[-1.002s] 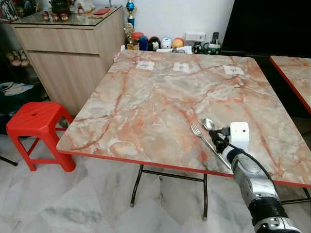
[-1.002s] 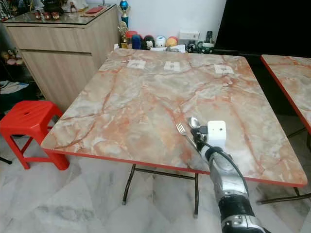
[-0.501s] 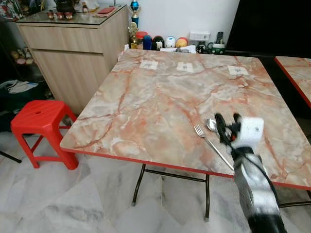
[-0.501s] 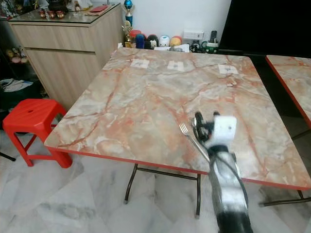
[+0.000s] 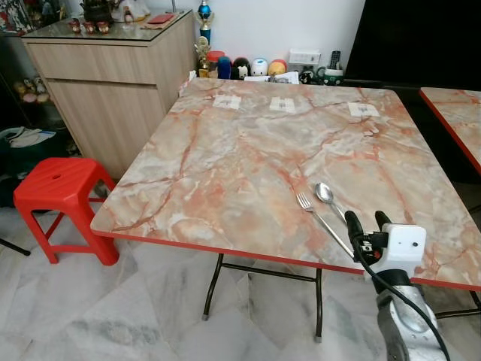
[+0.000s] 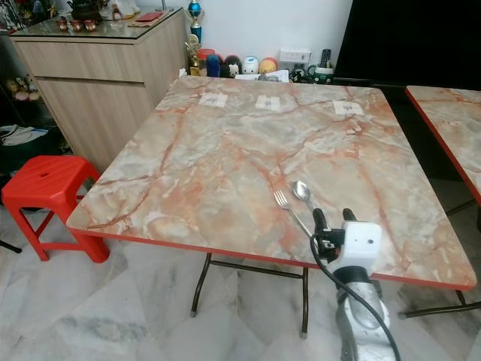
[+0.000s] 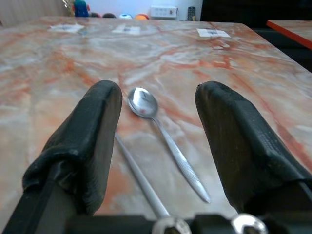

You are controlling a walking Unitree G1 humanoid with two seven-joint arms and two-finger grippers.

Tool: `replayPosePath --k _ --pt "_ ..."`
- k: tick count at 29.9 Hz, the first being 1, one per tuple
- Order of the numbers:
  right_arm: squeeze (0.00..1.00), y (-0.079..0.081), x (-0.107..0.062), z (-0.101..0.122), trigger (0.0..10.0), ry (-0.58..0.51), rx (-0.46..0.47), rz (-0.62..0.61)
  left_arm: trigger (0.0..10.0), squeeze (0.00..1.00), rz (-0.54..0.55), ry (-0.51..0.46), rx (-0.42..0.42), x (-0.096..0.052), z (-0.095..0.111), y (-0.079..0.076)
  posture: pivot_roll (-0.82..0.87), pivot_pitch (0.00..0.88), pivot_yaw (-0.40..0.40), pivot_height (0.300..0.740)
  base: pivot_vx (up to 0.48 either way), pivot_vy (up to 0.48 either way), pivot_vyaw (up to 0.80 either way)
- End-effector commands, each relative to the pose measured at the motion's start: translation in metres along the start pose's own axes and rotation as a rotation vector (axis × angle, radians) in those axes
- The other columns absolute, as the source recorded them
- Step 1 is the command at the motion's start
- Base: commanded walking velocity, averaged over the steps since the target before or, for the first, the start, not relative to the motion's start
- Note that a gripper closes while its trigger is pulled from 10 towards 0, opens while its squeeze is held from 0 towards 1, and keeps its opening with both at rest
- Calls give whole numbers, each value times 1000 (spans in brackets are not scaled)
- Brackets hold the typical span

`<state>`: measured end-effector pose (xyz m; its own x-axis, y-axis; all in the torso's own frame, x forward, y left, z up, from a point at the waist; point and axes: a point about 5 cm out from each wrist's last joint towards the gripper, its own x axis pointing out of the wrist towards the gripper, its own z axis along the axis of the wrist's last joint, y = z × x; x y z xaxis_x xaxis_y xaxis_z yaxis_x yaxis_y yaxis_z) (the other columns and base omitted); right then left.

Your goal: Setting the table

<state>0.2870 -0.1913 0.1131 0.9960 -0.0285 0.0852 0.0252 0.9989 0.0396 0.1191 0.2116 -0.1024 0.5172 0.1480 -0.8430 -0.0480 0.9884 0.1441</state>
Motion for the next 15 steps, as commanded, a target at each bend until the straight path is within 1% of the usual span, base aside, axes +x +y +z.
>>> replayPosePath --k 1,7,12,14,15 --pt "0 6 4 5 10000 -10 8 13 10000 0 -34 1 -15 0 0 -10 -4 31 -19 740 311 0 0" --pt "0 8 2 6 10000 -3 9 20 10000 0 -32 -3 -14 1 3 -8 -4 29 -20 740 311 0 0" --pt "0 7 0 5 10000 7 13 11 10000 0 -26 -28 -14 4 16 0 -7 35 -20 740 311 0 0" --pt "0 8 0 4 10000 11 16 13 10000 0 -20 -47 -16 6 26 7 -7 40 -20 740 0 0 0" --pt "0 8 0 4 10000 11 16 13 10000 0 -20 -47 -16 6 26 7 -7 40 -20 740 0 0 0"
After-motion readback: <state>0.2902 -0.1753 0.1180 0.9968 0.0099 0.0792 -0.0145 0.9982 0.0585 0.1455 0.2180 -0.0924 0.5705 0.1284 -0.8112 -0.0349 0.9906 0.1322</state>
